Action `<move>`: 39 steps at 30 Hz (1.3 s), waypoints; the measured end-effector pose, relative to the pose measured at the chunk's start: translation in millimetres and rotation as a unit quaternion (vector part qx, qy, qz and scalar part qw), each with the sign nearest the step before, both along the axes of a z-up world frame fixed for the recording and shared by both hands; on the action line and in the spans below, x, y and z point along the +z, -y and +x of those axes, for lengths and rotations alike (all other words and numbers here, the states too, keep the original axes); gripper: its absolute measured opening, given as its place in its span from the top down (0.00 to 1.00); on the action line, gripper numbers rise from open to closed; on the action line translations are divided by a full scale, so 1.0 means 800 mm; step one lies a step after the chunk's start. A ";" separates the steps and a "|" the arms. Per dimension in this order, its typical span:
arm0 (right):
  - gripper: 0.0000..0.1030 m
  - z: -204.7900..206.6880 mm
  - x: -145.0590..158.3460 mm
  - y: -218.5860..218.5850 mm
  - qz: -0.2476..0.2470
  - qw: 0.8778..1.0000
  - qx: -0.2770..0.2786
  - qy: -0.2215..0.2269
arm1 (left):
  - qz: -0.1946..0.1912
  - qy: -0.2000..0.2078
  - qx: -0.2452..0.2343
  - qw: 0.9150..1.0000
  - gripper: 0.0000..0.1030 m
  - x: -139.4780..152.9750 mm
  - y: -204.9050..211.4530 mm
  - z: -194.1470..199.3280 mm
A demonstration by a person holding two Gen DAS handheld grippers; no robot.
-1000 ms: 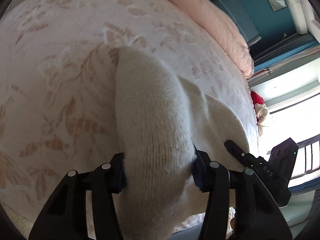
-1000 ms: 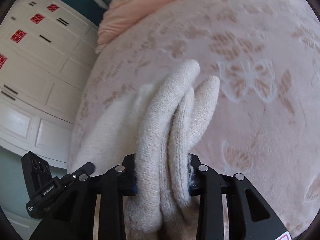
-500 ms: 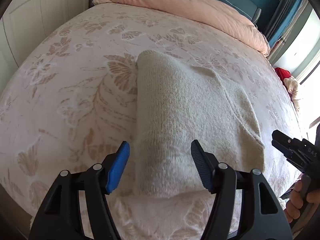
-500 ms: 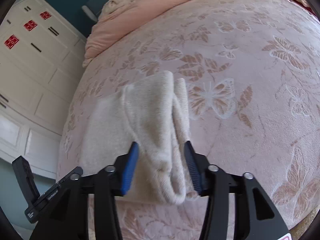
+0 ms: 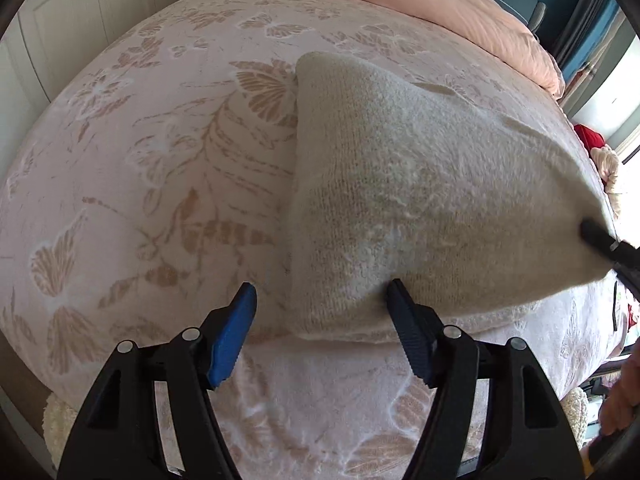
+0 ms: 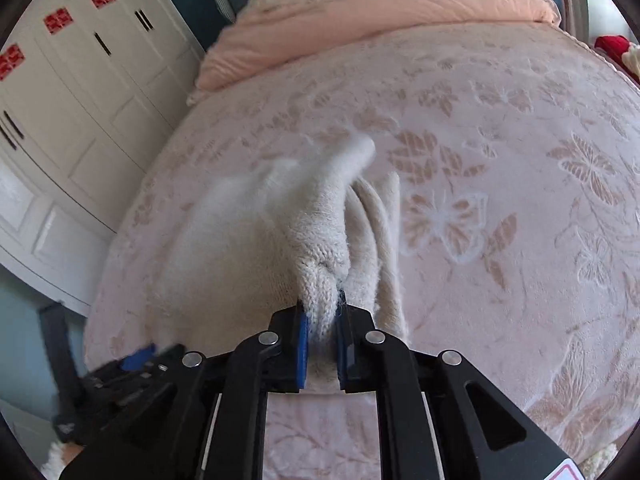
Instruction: Fold small clothes
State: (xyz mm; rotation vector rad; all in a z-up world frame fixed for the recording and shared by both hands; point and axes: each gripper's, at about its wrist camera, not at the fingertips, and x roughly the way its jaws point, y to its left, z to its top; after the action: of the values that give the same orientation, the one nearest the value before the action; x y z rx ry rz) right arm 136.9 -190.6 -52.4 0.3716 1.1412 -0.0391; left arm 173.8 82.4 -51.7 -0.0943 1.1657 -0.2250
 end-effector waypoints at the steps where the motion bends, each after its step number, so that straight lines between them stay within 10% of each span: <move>1: 0.90 -0.001 -0.030 0.004 0.006 1.000 -0.003 -0.024 | 0.002 -0.001 0.002 1.000 0.36 -0.003 0.002 0.001; 10: 0.77 -0.019 0.092 -0.012 -0.019 0.995 -0.032 0.095 | -0.005 0.077 -0.008 0.997 0.33 0.082 0.001 -0.007; 17: 0.95 0.036 -0.030 -0.037 -0.016 1.000 0.019 -0.015 | 0.070 0.025 -0.045 0.996 0.30 0.016 0.054 0.066; 28: 0.82 -0.028 0.066 -0.027 -0.013 0.998 -0.039 0.048 | 0.082 0.050 -0.048 0.994 0.30 0.050 0.053 0.026; 39: 0.32 0.005 -0.019 -0.002 0.033 0.999 -0.038 -0.016 | 0.087 0.038 -0.039 0.995 0.23 0.050 0.034 -0.008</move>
State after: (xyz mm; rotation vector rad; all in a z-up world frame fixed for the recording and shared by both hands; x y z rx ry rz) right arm 141.0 -188.7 -67.7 0.4748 1.1623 -0.0747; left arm 167.6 54.9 -11.9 0.1124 1.1102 -0.1927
